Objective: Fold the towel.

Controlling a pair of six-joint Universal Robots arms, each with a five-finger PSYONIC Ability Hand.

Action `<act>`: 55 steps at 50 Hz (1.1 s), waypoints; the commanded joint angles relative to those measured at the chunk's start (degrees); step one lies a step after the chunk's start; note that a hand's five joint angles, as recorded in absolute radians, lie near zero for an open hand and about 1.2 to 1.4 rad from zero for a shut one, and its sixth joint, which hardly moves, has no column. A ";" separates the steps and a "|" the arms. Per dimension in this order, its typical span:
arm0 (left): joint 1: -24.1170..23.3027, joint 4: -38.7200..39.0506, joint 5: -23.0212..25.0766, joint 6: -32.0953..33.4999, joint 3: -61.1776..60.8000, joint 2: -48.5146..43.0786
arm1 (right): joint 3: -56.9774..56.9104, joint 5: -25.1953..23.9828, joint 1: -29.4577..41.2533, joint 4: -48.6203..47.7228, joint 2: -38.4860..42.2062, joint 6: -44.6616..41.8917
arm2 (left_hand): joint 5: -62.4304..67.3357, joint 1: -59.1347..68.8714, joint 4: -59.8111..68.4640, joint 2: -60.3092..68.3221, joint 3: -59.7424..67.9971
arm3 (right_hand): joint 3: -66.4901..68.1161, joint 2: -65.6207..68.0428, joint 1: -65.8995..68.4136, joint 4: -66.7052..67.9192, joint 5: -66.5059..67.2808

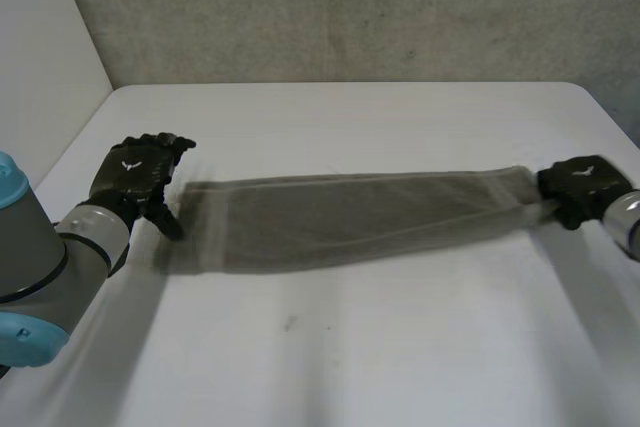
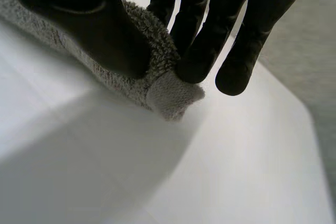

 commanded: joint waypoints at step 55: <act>-8.61 -0.09 -0.52 -2.81 6.21 1.98 | -9.18 9.04 40.61 -1.15 -3.26 2.06 | -0.05 0.92 1.34 1.38 1.21 | -66.45 -65.39 -65.03 -66.76 -66.66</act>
